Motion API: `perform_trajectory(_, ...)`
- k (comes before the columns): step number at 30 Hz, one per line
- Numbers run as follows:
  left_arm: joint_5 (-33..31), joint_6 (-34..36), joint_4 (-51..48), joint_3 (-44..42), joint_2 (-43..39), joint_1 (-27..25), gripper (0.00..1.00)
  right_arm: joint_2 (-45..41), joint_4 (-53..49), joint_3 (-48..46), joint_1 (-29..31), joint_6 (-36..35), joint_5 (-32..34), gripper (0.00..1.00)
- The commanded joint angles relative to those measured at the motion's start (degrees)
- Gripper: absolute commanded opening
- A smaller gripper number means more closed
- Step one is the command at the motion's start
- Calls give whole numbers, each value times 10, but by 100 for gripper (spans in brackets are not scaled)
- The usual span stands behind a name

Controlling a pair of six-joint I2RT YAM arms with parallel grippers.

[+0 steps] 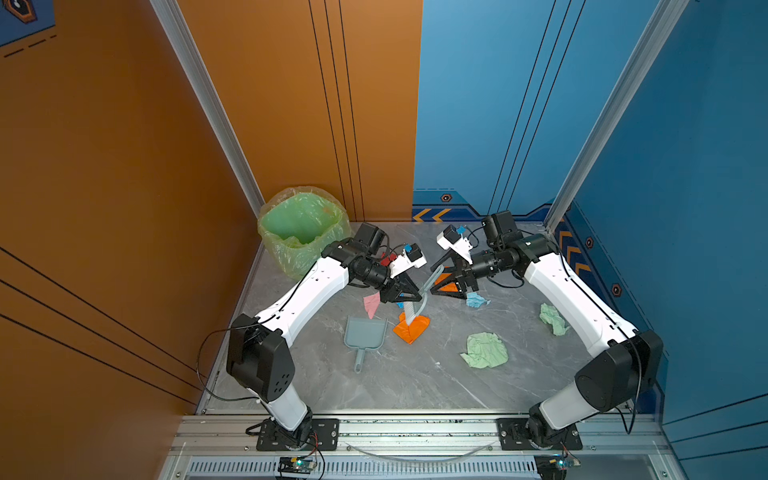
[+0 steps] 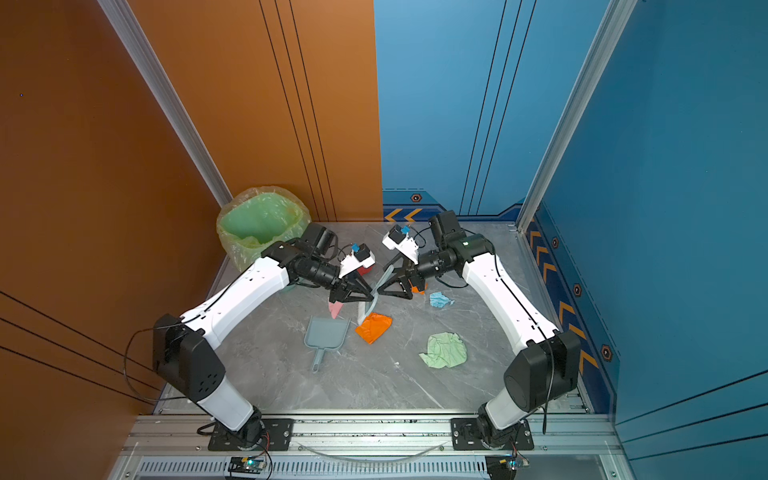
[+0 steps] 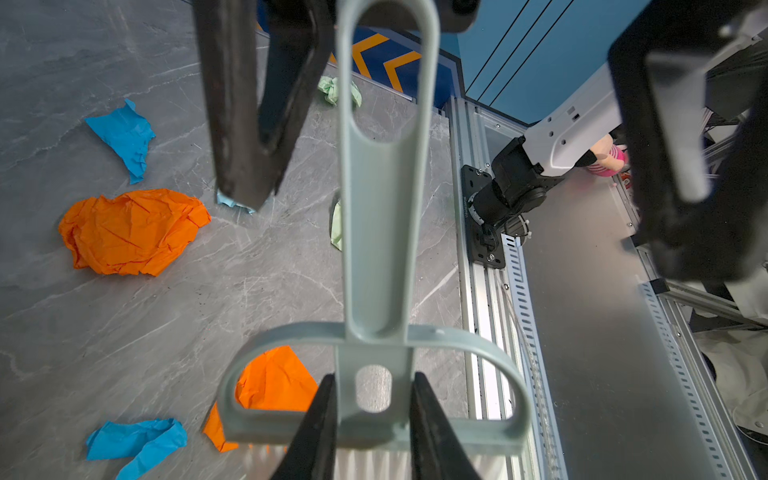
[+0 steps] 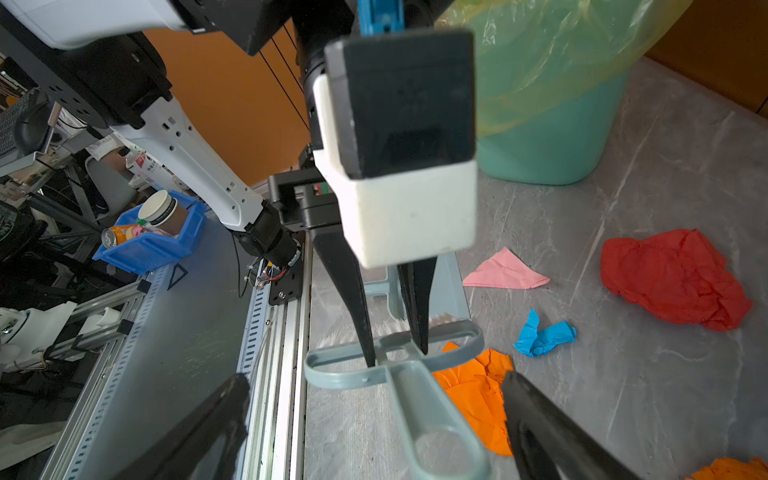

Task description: Sweep away the paper scraps from the table

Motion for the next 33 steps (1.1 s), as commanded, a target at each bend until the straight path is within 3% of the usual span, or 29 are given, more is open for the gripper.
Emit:
perform_trajectory(1, 22, 12, -28, 17, 8, -7, 0, 7, -33, 1, 9, -28, 22, 96)
perform_trajectory(33, 34, 29, -75, 41, 39, -27, 0, 30, -84, -13, 42, -74, 58, 87)
